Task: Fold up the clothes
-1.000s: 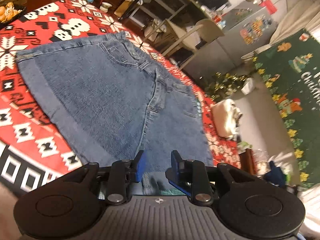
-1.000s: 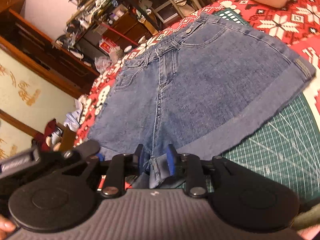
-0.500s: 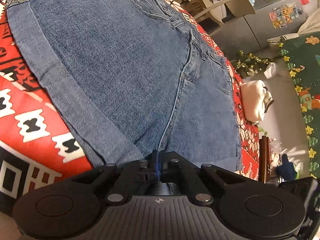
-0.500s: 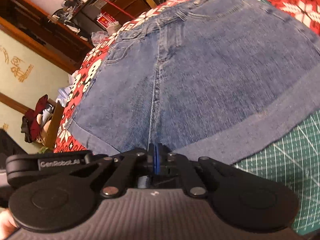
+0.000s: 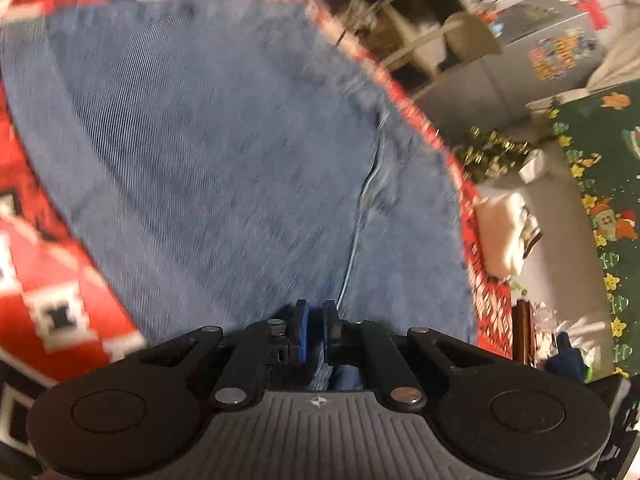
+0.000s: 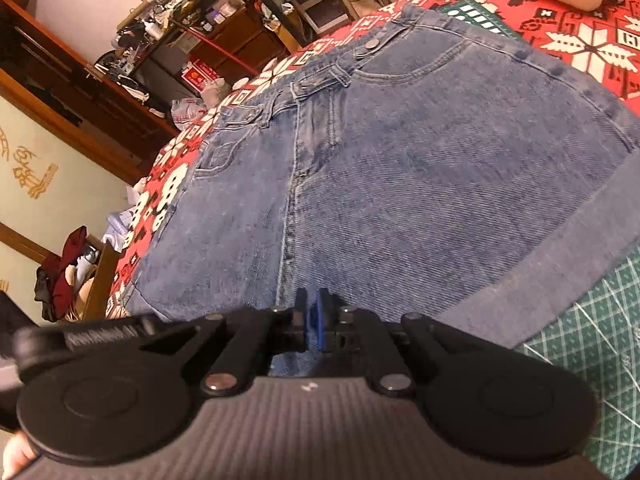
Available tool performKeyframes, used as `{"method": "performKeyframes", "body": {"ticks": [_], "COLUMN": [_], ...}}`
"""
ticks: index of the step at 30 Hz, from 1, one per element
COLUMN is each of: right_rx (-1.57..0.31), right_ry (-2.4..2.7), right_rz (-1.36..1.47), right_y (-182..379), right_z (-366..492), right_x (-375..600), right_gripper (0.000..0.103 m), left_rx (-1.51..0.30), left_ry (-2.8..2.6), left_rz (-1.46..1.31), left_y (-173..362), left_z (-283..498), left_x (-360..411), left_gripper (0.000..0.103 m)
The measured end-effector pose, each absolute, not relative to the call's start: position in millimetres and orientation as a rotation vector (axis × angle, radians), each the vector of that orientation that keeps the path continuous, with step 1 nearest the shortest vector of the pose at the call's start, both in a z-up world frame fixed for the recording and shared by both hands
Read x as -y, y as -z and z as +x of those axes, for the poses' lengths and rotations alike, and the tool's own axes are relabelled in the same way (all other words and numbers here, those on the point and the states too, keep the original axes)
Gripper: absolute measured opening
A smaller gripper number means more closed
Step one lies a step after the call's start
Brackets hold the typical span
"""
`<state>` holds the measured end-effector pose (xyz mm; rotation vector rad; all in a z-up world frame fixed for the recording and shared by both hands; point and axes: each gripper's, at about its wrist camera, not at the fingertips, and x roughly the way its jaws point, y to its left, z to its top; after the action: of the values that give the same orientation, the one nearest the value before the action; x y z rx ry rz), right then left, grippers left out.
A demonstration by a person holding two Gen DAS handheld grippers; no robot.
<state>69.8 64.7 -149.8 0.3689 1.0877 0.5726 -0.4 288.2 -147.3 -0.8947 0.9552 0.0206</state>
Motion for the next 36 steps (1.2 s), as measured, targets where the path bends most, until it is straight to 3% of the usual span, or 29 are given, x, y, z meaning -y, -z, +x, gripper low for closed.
{"method": "performKeyframes", "body": {"ticks": [6, 13, 17, 24, 29, 32, 36], "right_rx": [-1.100, -1.078, -1.029, -0.960, -0.935, -0.926, -0.891], "right_ry": [-0.584, -0.574, -0.560, -0.536, -0.499, -0.467, -0.447], "right_rz": [0.304, 0.289, 0.210, 0.037, -0.019, -0.062, -0.096], "right_y": [152, 145, 139, 122, 117, 120, 120], "right_z": [62, 56, 49, 50, 53, 54, 54], "right_x": [-71, -70, -77, -74, -69, -69, -70], "right_gripper": [0.002, 0.009, 0.018, 0.028, 0.045, 0.063, 0.091], "left_rx": [-1.005, -0.925, -0.913, -0.936, -0.929, -0.912, -0.887], "left_ry": [-0.016, -0.006, -0.015, -0.018, -0.044, -0.057, -0.075], "left_rz": [-0.867, -0.920, -0.843, -0.690, -0.579, -0.508, -0.436], "left_y": [145, 141, 134, 130, 127, 121, 114], "left_z": [-7, -14, -9, 8, 11, 11, 12], "left_x": [-284, -295, -288, -269, -260, -254, -252], "left_gripper": [0.005, 0.006, 0.022, 0.038, 0.044, 0.049, 0.063]}}
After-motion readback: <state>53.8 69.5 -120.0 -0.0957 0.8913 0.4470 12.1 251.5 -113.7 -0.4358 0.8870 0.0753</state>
